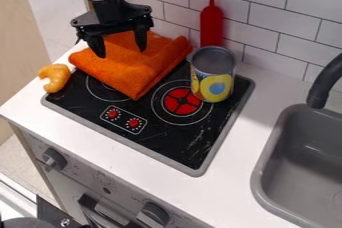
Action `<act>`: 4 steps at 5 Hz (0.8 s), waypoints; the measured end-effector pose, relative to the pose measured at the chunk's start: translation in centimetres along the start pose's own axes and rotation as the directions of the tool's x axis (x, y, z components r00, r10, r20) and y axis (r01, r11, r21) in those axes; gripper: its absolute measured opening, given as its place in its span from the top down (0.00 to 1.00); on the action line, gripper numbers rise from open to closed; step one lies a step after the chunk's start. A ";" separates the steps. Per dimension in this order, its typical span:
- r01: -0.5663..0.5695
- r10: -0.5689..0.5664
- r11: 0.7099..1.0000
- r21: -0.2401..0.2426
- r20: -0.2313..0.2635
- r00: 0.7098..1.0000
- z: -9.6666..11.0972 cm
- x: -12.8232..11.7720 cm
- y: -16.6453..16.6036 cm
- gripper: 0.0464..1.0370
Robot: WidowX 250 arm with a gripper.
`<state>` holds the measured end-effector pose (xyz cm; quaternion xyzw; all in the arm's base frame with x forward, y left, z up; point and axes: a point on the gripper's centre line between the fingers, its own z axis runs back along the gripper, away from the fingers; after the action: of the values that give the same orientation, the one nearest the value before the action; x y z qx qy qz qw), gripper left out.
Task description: Le bras du robot tire la serviette devant les objet
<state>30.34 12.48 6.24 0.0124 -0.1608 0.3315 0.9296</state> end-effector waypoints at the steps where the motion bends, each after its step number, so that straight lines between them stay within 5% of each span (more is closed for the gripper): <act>1: 0.010 -0.009 1.000 0.011 -0.038 0.999 -0.9 -0.7 0.2 0.04; 2: 0.250 -0.246 0.968 0.028 -0.106 0.963 -2.5 0.0 0.0 0.04; 4: 0.552 -0.553 0.833 -0.035 -0.027 0.833 -4.7 2.6 -0.3 0.04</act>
<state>33.77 14.40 2.65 0.0405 -0.1377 0.0472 0.9885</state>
